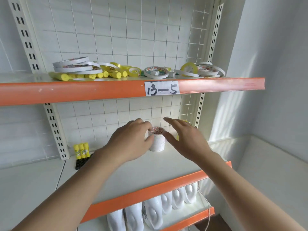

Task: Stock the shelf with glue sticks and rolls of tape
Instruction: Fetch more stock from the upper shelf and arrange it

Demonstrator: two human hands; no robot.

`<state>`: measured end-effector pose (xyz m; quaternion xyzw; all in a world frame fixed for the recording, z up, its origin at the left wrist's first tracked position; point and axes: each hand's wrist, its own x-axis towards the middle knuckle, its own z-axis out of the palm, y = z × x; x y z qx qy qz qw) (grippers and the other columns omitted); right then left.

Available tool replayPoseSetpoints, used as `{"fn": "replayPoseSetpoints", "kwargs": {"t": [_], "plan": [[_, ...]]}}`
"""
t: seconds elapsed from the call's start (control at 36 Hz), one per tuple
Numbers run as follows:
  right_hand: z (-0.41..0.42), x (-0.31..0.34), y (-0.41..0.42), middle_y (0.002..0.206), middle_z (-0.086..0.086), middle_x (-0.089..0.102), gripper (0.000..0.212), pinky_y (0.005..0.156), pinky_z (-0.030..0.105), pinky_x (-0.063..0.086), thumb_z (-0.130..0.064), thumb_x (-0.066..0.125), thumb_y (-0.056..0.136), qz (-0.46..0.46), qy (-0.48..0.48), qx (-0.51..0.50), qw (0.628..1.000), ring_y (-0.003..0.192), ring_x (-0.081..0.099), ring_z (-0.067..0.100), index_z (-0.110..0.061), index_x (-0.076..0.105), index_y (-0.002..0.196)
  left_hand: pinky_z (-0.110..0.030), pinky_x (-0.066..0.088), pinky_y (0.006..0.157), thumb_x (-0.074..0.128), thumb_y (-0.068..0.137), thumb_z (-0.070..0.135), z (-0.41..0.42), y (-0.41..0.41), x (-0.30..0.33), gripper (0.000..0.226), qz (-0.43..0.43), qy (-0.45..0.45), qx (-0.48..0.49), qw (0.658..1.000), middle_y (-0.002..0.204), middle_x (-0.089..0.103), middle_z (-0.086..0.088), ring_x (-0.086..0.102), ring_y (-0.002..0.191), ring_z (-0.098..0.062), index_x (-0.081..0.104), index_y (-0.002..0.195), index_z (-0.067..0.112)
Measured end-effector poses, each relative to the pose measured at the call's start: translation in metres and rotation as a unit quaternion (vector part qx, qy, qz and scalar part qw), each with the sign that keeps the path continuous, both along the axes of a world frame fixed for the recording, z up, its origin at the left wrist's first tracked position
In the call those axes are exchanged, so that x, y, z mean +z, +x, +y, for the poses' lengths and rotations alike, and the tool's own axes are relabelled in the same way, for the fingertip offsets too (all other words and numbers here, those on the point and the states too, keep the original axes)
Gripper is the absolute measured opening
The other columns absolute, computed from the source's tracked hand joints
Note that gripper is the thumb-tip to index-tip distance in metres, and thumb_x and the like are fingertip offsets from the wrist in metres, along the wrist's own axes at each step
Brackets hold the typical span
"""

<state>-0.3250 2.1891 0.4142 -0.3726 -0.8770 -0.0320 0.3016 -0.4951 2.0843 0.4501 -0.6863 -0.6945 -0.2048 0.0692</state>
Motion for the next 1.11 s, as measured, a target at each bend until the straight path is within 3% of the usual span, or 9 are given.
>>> {"fn": "replayPoseSetpoints", "kwargs": {"t": [0.19, 0.31, 0.39, 0.5, 0.61, 0.81, 0.94, 1.11], "plan": [[-0.054, 0.059, 0.015, 0.127, -0.015, 0.059, 0.049, 0.072, 0.031, 0.048, -0.059, 0.044, 0.091, 0.065, 0.080, 0.000, 0.995, 0.109, 0.061, 0.014, -0.038, 0.047, 0.135, -0.030, 0.042, 0.086, 0.047, 0.094, 0.044, -0.053, 0.017, 0.078, 0.022, 0.002, 0.129, -0.070, 0.989, 0.111, 0.055, 0.019, 0.050, 0.106, -0.005, 0.058, 0.110, 0.035], [-0.065, 0.091, 0.011, 0.117, -0.014, 0.063, 0.050, 0.068, 0.034, 0.054, -0.062, 0.037, 0.087, 0.112, 0.126, 0.009, 0.986, 0.102, 0.063, 0.011, -0.038, 0.051, 0.128, -0.032, 0.044, 0.078, 0.052, 0.091, 0.035, -0.055, 0.012, 0.111, 0.014, 0.003, 0.220, -0.074, 0.973, 0.095, 0.056, 0.013, 0.053, 0.089, -0.011, 0.062, 0.098, 0.030], [-0.062, 0.111, 0.005, 0.109, -0.008, 0.064, 0.046, 0.067, 0.034, 0.053, -0.057, 0.043, 0.088, 0.130, 0.141, 0.018, 0.981, 0.097, 0.062, 0.011, -0.035, 0.054, 0.127, -0.035, 0.045, 0.080, 0.052, 0.090, 0.032, -0.047, 0.003, 0.129, 0.014, 0.017, 0.253, -0.056, 0.966, 0.095, 0.057, 0.012, 0.054, 0.091, -0.014, 0.064, 0.097, 0.027], [-0.044, 0.132, -0.010, 0.111, -0.007, 0.062, 0.040, 0.066, 0.029, 0.042, -0.050, 0.051, 0.092, 0.110, 0.149, 0.019, 0.983, 0.101, 0.058, 0.016, -0.033, 0.054, 0.128, -0.037, 0.047, 0.082, 0.052, 0.091, 0.032, -0.028, -0.019, 0.144, 0.012, 0.040, 0.234, -0.008, 0.971, 0.096, 0.058, 0.011, 0.054, 0.095, -0.015, 0.062, 0.094, 0.028], [-0.020, 0.147, -0.024, 0.119, -0.005, 0.061, 0.040, 0.074, 0.031, 0.042, -0.049, 0.048, 0.095, 0.078, 0.129, 0.034, 0.988, 0.110, 0.055, 0.018, -0.032, 0.052, 0.130, -0.035, 0.046, 0.081, 0.050, 0.091, 0.032, -0.010, -0.047, 0.153, 0.013, 0.059, 0.199, 0.055, 0.977, 0.093, 0.057, 0.011, 0.054, 0.094, -0.016, 0.063, 0.091, 0.028], [0.024, 0.166, -0.067, 0.114, -0.005, 0.062, 0.035, 0.078, 0.031, 0.048, -0.046, 0.049, 0.096, 0.041, 0.068, 0.096, 0.992, 0.103, 0.058, 0.015, -0.030, 0.054, 0.127, -0.034, 0.044, 0.077, 0.046, 0.093, 0.015, 0.007, -0.096, 0.156, 0.022, 0.077, 0.172, 0.140, 0.972, 0.098, 0.059, 0.005, 0.054, 0.098, -0.019, 0.065, 0.100, 0.024], [0.048, 0.177, -0.104, 0.119, -0.006, 0.061, 0.032, 0.086, 0.032, 0.048, -0.036, 0.047, 0.098, -0.025, 0.017, 0.147, 0.989, 0.105, 0.057, 0.014, -0.029, 0.054, 0.128, -0.033, 0.044, 0.082, 0.044, 0.094, 0.013, 0.020, -0.110, 0.152, 0.026, 0.106, 0.133, 0.145, 0.975, 0.108, 0.061, 0.006, 0.054, 0.106, -0.019, 0.065, 0.103, 0.024], [0.062, 0.192, -0.139, 0.132, 0.000, 0.048, 0.041, 0.101, 0.038, 0.041, -0.033, 0.043, 0.099, -0.166, -0.029, 0.160, 0.973, 0.117, 0.051, 0.021, -0.033, 0.043, 0.140, -0.033, 0.043, 0.081, 0.047, 0.092, 0.012, 0.040, -0.113, 0.145, 0.025, 0.105, 0.140, 0.117, 0.978, 0.105, 0.061, 0.005, 0.048, 0.110, -0.018, 0.066, 0.103, 0.022]]}}
